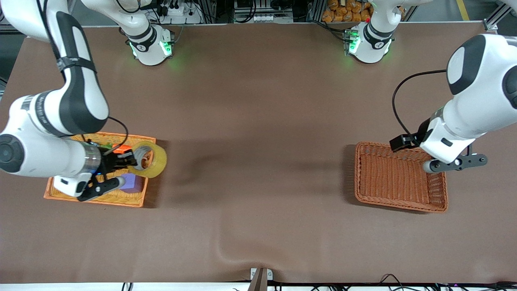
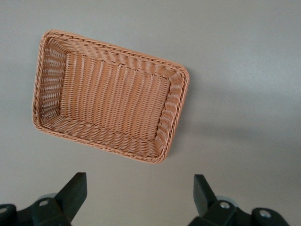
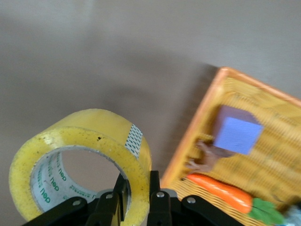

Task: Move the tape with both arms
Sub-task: 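Grasp the tape roll with the right gripper while the left gripper approaches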

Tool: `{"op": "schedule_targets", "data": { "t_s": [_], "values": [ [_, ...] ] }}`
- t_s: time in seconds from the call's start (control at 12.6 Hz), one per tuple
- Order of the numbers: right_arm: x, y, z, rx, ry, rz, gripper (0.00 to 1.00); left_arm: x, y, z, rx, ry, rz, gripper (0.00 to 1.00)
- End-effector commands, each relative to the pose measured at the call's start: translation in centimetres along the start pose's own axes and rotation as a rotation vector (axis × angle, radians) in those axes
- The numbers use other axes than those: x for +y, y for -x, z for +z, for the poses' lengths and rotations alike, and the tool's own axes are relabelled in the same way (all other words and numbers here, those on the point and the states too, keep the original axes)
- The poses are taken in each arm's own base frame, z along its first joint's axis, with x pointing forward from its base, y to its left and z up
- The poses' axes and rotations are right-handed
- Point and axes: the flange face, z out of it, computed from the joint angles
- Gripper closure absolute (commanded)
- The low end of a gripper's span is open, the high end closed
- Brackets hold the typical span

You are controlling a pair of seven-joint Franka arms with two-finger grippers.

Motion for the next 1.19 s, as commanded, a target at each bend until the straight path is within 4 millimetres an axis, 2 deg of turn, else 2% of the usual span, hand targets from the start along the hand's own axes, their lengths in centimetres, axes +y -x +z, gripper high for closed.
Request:
{"op": "schedule_targets", "data": {
  "t_s": [0.0, 0.08, 0.32, 0.48, 0.64, 0.72, 0.87, 1.11],
  "values": [
    [-5.2, -0.7, 0.4, -0.002, -0.016, 0.066, 1.0, 0.3, -0.8, 1.3, -0.006, -0.004, -0.015, 0.0],
    [-7.6, -1.1, 0.8, 0.01, -0.008, 0.091, 1.0, 0.3, -0.8, 1.5, -0.009, -0.004, -0.015, 0.0],
    [-12.8, -1.8, 2.9, 0.013, 0.005, 0.154, 1.0, 0.8, -1.0, 2.6, -0.016, -0.019, -0.009, 0.0],
    [-17.9, -2.6, 5.6, 0.026, 0.016, 0.219, 1.0, 1.2, -1.0, 2.7, -0.012, -0.023, 0.001, 0.0],
    [-22.8, -3.7, 9.7, 0.05, 0.024, 0.308, 1.0, 1.5, -1.1, 3.1, -0.013, -0.023, 0.0, 0.0],
    [-24.5, -4.0, 11.8, 0.054, 0.029, 0.34, 1.0, 1.7, -1.2, 3.4, -0.013, -0.018, -0.008, 0.0],
    [-27.0, -4.4, 15.8, 0.048, 0.041, 0.362, 1.0, 2.0, -1.5, 4.5, -0.026, -0.014, -0.042, 0.0],
    [-28.9, -4.6, 21.0, 0.027, 0.058, 0.346, 1.0, 4.1, -1.2, 7.0, -0.056, -0.024, -0.068, 0.0]
  ]
}}
